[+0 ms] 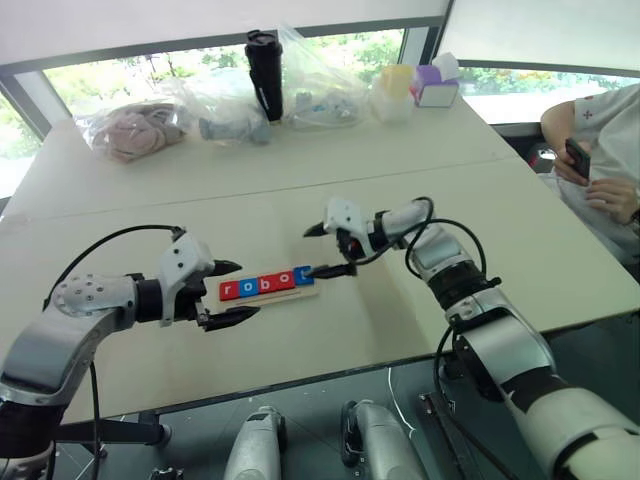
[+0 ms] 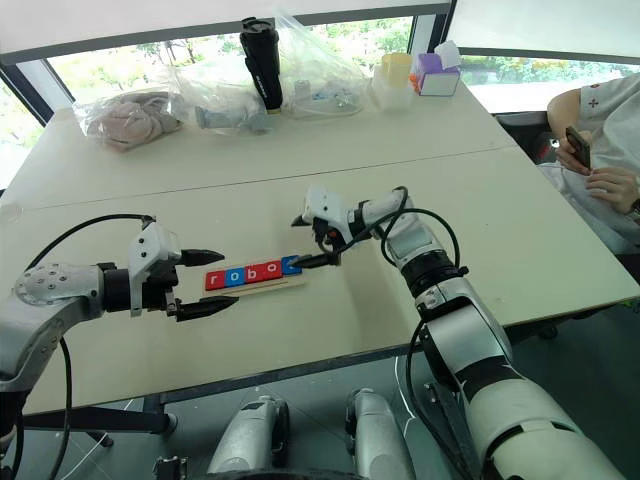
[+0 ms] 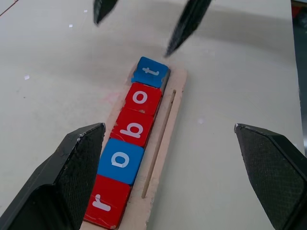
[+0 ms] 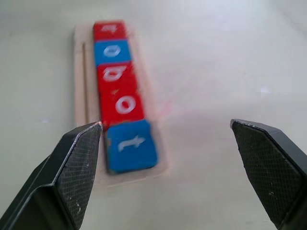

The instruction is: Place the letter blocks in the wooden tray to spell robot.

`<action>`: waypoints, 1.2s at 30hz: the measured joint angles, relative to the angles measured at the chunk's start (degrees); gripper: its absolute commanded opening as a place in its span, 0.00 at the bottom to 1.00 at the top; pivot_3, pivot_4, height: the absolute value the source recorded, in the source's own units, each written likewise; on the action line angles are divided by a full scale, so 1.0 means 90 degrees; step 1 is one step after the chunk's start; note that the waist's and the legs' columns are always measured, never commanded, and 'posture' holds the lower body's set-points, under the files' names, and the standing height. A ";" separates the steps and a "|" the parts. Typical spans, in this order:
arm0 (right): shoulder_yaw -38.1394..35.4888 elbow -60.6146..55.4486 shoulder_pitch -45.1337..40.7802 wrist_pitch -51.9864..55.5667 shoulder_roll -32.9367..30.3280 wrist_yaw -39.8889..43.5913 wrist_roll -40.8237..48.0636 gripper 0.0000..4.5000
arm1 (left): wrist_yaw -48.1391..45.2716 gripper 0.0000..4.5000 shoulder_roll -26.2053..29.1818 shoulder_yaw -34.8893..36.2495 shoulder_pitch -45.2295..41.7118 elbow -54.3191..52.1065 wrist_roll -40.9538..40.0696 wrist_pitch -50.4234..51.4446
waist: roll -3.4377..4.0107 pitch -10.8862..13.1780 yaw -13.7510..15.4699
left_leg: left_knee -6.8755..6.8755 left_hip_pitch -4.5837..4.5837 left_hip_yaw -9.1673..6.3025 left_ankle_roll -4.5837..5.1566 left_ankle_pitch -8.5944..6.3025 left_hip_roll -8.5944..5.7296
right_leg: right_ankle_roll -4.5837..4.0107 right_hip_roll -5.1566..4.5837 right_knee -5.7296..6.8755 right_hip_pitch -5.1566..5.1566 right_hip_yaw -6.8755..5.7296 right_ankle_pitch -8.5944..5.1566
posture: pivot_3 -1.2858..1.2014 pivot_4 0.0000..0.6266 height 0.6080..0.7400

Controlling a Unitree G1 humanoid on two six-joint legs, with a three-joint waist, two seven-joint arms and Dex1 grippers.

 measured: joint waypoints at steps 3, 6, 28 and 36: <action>-0.0305 -0.0053 0.0000 0.0045 0.0077 -0.0510 0.0133 0.99 | 0.0000 1.00 0.0001 0.0003 0.0000 0.0002 -0.0004 0.0003 | 0.0000 0.0000 0.0002 | 0.0000 0.0000 0.0000 0.0000 0.0000 0.0000 | 0.0000 0.0000 0.0000 -0.0001 0.0000 0.0000 | 0.52 0.24 1.00; -0.0238 0.0156 0.0035 -0.0486 0.0130 -0.1241 -0.0219 0.99 | -0.0002 1.00 0.0000 0.0004 -0.0031 0.0004 -0.0014 0.0005 | 0.0000 0.0000 -0.0002 | -0.0001 0.0000 0.0000 0.0000 0.0000 0.0000 | -0.0001 0.0000 -0.0001 -0.0001 0.0000 0.0000 | 0.52 0.24 1.00; 0.0319 0.0783 0.0302 -0.1392 0.0458 -0.1810 -0.0951 0.99 | 0.0147 1.00 -0.0097 0.0010 -0.0133 -0.0024 -0.0020 0.0145 | 0.0000 0.0000 -0.0006 | -0.0002 0.0002 0.0000 0.0001 0.0000 0.0000 | 0.0000 0.0001 0.0003 0.0000 0.0004 0.0000 | 0.52 0.24 1.00; 0.0147 0.1000 0.0181 -0.1262 0.0487 -0.1828 -0.0857 0.99 | 0.0148 1.00 -0.0108 0.0010 -0.0132 -0.0026 -0.0020 0.0147 | 0.0000 0.0000 -0.0007 | -0.0001 0.0004 0.0000 0.0001 0.0000 0.0000 | -0.0001 0.0001 0.0005 0.0000 0.0005 0.0000 | 0.52 0.24 1.00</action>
